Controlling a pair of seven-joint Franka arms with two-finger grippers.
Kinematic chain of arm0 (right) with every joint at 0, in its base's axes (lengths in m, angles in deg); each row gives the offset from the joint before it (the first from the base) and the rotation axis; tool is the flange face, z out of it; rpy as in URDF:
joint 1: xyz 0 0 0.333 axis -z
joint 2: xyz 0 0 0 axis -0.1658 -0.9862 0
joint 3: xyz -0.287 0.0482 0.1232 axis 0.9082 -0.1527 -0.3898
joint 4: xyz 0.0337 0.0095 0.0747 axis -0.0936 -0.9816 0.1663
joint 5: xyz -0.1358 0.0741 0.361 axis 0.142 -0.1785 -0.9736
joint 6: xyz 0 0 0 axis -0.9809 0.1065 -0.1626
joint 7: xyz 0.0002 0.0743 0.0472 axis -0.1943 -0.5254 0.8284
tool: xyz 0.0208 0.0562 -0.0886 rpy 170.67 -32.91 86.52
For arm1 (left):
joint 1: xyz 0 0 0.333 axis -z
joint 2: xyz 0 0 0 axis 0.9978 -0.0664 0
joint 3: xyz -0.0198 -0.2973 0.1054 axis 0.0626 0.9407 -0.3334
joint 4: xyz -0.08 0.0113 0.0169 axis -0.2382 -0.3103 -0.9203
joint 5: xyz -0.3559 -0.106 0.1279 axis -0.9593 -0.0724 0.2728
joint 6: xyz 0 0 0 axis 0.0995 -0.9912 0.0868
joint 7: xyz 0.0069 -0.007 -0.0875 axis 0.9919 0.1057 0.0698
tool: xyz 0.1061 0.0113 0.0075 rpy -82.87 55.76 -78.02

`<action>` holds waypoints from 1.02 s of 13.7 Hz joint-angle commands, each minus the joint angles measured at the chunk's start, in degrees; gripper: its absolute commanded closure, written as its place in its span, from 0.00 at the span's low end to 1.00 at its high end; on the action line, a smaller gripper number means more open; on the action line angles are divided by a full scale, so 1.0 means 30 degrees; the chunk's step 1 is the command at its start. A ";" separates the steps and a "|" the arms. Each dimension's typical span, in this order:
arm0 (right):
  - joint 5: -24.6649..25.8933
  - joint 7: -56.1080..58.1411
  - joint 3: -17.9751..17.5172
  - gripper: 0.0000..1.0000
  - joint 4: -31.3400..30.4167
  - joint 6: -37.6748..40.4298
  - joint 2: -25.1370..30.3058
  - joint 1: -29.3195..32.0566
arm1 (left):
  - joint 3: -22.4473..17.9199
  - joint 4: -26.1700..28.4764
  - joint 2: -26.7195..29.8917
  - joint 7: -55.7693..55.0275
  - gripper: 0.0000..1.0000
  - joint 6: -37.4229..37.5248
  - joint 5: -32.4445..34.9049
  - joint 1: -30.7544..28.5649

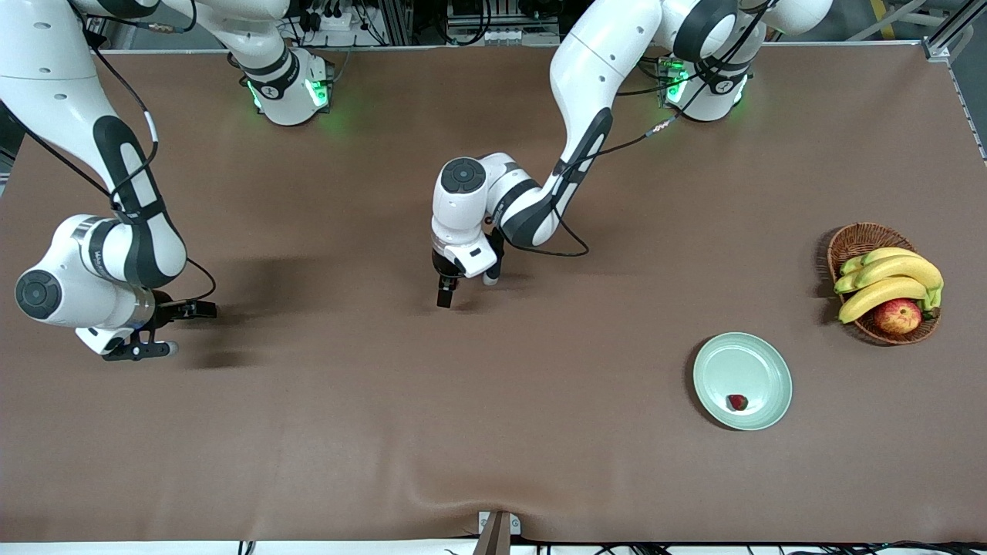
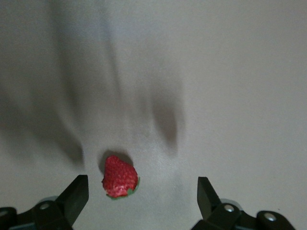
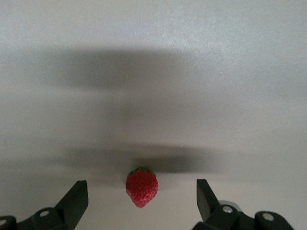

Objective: Collect all strawberries into plate
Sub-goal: 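Grasp the second strawberry with the left gripper while the right grasps the third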

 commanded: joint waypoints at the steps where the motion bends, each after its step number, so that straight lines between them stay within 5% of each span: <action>1: 0.0503 0.0179 -0.0377 0.00 -0.0438 -0.0207 0.0059 0.0446 | -0.0245 -0.0594 -0.0548 -0.0450 0.00 -0.0171 -0.0185 0.0269; 9: 0.0503 0.0179 -0.0377 0.21 -0.0556 -0.0207 -0.0204 0.0388 | -0.0274 -0.0594 -0.0871 -0.0334 0.00 -0.0171 -0.0127 0.0445; 10: 0.0503 0.0179 -0.0377 0.25 -0.0556 -0.0207 -0.0204 0.0388 | -0.0274 -0.0594 -0.0900 -0.0333 0.22 -0.0171 -0.0098 0.0445; 12: 0.0503 0.0208 -0.0377 0.37 -0.0527 -0.0236 -0.0263 0.0388 | -0.0274 -0.0594 -0.0930 -0.0333 0.95 -0.0171 -0.0068 0.0474; 14: 0.0503 0.0208 -0.0377 0.50 -0.0527 -0.0207 -0.0263 0.0358 | -0.0303 -0.0565 -0.0872 -0.0245 1.00 -0.0142 0.0019 0.0591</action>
